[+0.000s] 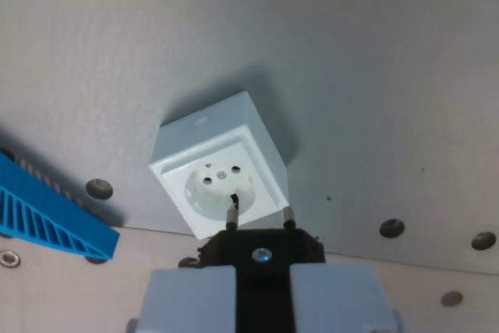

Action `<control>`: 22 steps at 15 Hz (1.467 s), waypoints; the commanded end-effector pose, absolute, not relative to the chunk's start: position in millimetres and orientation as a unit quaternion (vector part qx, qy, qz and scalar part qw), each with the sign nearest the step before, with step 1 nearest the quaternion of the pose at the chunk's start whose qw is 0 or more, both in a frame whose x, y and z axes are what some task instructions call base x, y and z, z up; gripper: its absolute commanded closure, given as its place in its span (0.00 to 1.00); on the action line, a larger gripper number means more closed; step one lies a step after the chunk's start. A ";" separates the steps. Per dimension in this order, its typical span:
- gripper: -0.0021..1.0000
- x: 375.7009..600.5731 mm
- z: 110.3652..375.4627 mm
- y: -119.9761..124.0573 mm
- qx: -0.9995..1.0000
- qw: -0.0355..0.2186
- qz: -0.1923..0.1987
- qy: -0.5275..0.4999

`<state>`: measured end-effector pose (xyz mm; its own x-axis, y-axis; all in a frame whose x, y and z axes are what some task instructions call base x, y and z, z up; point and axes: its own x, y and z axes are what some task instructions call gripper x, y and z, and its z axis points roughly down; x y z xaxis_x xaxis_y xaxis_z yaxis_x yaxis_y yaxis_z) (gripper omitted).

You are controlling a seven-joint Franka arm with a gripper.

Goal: Move above the white socket

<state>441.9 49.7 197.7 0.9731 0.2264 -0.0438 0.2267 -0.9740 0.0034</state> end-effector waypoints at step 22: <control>1.00 386.4 120.4 56.9 0.948 0.027 0.025 0.317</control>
<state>391.6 56.1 126.0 0.8545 0.5165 -0.0554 0.5170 -0.8559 -0.0057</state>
